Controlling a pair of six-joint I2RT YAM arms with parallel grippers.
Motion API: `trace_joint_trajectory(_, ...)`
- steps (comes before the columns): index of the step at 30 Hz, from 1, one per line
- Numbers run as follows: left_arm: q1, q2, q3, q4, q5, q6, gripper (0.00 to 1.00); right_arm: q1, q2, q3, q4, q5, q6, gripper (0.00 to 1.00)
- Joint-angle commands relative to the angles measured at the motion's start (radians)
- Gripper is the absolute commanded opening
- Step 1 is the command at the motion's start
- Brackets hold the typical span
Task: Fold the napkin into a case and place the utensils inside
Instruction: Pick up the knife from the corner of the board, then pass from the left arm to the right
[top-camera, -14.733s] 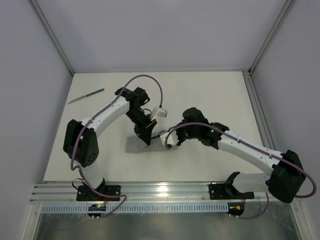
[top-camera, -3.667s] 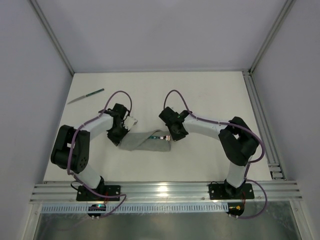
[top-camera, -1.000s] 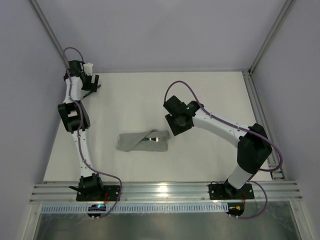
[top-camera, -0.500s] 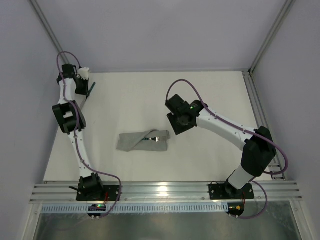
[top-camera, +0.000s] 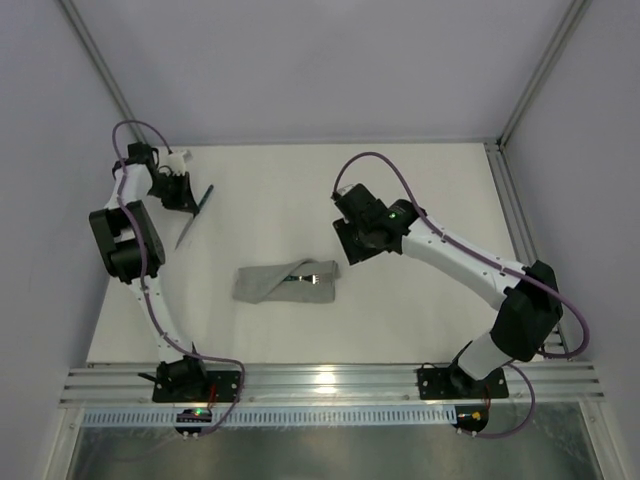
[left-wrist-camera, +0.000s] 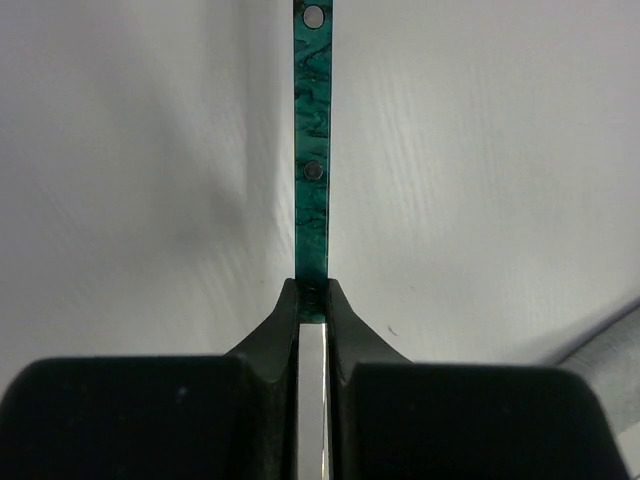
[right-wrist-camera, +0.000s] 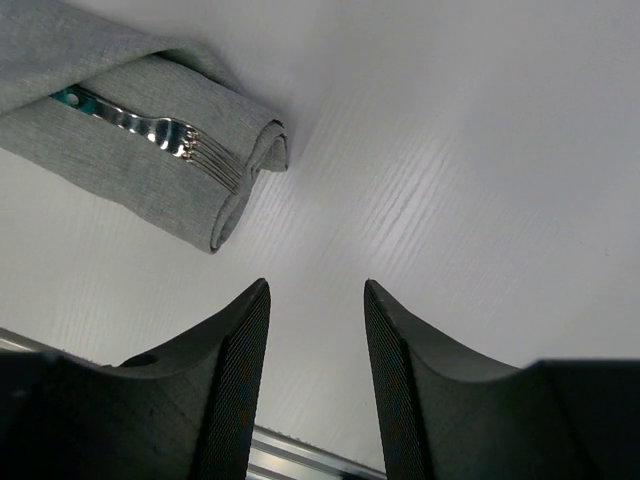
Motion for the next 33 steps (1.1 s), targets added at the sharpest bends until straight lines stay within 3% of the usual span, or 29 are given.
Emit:
trace_joint_trajectory(1, -0.025, -0.164, -0.047, 0.050, 0.087, -0.021, 0.00, 0.004, -0.060, 0.000, 0.111, -0.062, -0.004, 0.47)
trace_joint_trajectory(5, -0.040, -0.232, -0.124, 0.076, 0.107, -0.022, 0.00, 0.005, -0.091, -0.032, 0.194, -0.105, -0.004, 0.47)
trace_joint_trajectory(9, -0.057, -0.293, -0.133, 0.017, 0.214, -0.031, 0.00, 0.004, -0.158, -0.098, 0.332, -0.189, -0.044, 0.47)
trace_joint_trajectory(12, -0.092, -0.389, -0.145, -0.049, 0.288, -0.008, 0.00, 0.004, -0.262, -0.194, 0.565, -0.289, -0.086, 0.48)
trace_joint_trajectory(16, -0.213, -0.537, -0.161, -0.115, 0.380, 0.019, 0.00, 0.000, -0.378, -0.352, 1.034, -0.360, -0.117, 0.67)
trace_joint_trajectory(18, -0.252, -0.613, -0.156, -0.134, 0.464, 0.022, 0.00, -0.016, -0.398, -0.412, 1.154, -0.418, -0.111, 0.72)
trace_joint_trajectory(24, -0.344, -0.735, -0.087, -0.146, 0.573, -0.118, 0.00, -0.142, -0.320, -0.416, 1.486, -0.652, 0.077, 0.74)
trace_joint_trajectory(28, -0.373, -0.778, -0.024, -0.184, 0.584, -0.182, 0.00, -0.217, -0.211, -0.426, 1.875, -0.796, 0.376, 0.74)
trace_joint_trajectory(33, -0.427, -0.821, -0.007, -0.195, 0.584, -0.203, 0.00, -0.170, -0.091, -0.275, 1.891, -0.852, 0.415, 0.74)
